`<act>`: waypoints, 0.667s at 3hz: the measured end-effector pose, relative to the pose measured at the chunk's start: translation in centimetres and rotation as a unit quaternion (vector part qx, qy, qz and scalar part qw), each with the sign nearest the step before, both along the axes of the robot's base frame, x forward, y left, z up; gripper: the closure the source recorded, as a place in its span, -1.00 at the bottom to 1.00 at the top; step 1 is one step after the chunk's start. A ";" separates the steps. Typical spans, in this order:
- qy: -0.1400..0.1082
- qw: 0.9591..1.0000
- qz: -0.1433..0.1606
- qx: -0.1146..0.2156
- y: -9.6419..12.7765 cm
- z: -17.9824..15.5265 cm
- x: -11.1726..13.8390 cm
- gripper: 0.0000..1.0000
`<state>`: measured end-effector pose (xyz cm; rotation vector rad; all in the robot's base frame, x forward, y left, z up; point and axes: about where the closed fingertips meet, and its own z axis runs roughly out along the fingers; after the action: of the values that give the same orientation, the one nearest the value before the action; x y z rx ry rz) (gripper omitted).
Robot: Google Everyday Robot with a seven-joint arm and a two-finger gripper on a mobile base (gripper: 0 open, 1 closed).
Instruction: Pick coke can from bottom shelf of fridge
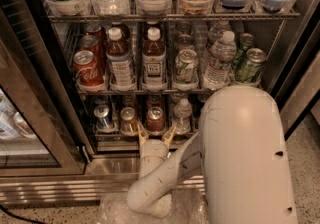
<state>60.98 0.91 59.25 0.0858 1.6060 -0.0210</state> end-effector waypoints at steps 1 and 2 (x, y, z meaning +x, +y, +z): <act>-0.005 1.000 -0.006 -0.001 -0.5 0.1 0.4 -0.54; -0.011 1.000 -0.010 -0.002 -1.0 0.2 0.9 -0.52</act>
Offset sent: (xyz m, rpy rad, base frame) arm 0.0106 -0.0370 0.0328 -0.0211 -0.1472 -0.1170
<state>61.91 -0.06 59.46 0.0984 1.5836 -0.0397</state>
